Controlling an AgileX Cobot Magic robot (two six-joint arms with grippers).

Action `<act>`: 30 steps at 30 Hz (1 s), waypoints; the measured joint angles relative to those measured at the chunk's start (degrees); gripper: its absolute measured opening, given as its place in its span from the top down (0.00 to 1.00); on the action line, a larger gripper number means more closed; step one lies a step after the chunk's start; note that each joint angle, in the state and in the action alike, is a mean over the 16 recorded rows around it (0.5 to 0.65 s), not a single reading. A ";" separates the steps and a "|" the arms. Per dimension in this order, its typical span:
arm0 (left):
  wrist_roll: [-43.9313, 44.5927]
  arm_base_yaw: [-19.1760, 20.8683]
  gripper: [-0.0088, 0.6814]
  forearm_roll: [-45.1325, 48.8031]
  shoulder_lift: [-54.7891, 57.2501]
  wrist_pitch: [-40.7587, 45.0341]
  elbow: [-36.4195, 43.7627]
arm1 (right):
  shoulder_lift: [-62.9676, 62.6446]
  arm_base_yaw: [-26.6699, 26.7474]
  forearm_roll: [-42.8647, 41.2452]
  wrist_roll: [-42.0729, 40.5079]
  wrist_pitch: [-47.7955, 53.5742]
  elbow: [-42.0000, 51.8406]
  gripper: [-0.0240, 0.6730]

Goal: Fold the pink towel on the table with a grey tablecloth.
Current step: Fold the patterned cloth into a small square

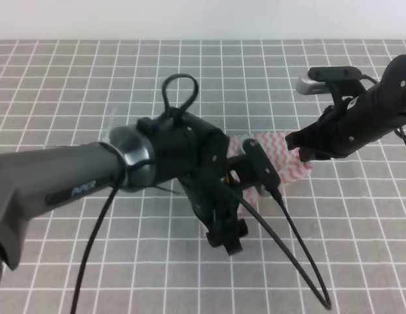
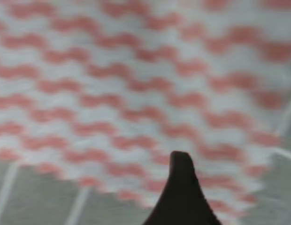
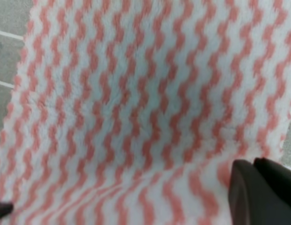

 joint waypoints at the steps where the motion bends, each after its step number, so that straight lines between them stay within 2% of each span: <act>1: -0.61 -0.17 0.30 0.57 0.03 -0.06 0.01 | 0.10 0.01 0.00 -0.05 0.01 -0.01 0.99; 13: -8.10 -1.04 0.30 7.84 0.62 -3.62 0.00 | -0.16 -0.02 0.15 -0.13 -0.09 0.03 0.99; 17: -9.38 -1.04 0.34 9.41 0.68 -4.29 0.01 | -0.16 -0.03 0.19 -0.13 -0.09 0.03 0.99; 30: -11.07 -0.85 0.87 14.53 0.59 -4.88 0.04 | 0.29 -0.06 0.11 -0.06 -0.17 -0.05 0.99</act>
